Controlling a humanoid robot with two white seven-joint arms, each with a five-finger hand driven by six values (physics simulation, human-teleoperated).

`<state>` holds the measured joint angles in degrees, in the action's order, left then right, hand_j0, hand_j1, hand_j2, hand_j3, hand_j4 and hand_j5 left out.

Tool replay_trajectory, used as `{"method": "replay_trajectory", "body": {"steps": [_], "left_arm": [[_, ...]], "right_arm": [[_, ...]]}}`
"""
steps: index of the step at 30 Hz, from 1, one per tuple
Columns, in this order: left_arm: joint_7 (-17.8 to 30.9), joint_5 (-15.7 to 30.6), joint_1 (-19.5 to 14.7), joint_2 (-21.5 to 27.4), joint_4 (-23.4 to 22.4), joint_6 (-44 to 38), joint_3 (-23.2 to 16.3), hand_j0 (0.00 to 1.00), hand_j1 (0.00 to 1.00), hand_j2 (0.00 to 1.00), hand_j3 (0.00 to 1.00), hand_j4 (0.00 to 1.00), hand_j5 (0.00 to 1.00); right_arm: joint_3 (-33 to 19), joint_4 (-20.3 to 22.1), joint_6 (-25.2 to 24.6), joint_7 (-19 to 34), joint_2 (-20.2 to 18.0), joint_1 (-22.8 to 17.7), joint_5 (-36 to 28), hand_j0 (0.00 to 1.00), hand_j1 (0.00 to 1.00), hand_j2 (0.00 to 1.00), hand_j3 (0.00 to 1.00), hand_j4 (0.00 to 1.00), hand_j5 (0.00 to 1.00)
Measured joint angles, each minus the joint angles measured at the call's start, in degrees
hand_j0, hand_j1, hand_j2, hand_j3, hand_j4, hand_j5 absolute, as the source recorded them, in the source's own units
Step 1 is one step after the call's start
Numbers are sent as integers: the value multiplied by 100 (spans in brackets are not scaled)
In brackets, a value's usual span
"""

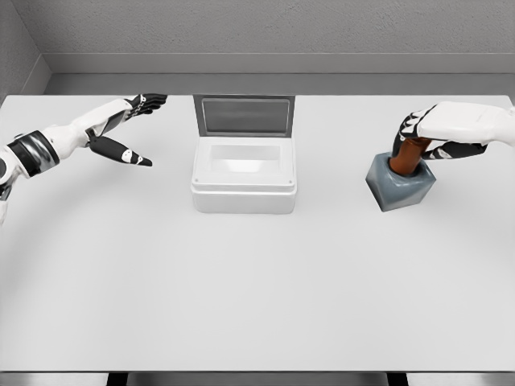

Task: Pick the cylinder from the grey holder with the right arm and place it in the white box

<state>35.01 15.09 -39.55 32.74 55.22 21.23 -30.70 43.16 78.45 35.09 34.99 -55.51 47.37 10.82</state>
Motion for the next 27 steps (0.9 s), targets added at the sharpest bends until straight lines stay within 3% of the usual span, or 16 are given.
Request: {"method": "replay_trajectory", "body": {"steps": [8,27], "left_arm": [[0,-6,-26,-20,-21,0,0,100,100,100,100,100,100],[0,-4,-35,-42,-83,9,50,100,100,100,100,100,100]], "right_arm": [[-13,-2,-1,-2,-78,0,-6,39,39,39,39,39,39],[-63,560,8,5,-164,413,-85,39,39,39,39,39,39]]}}
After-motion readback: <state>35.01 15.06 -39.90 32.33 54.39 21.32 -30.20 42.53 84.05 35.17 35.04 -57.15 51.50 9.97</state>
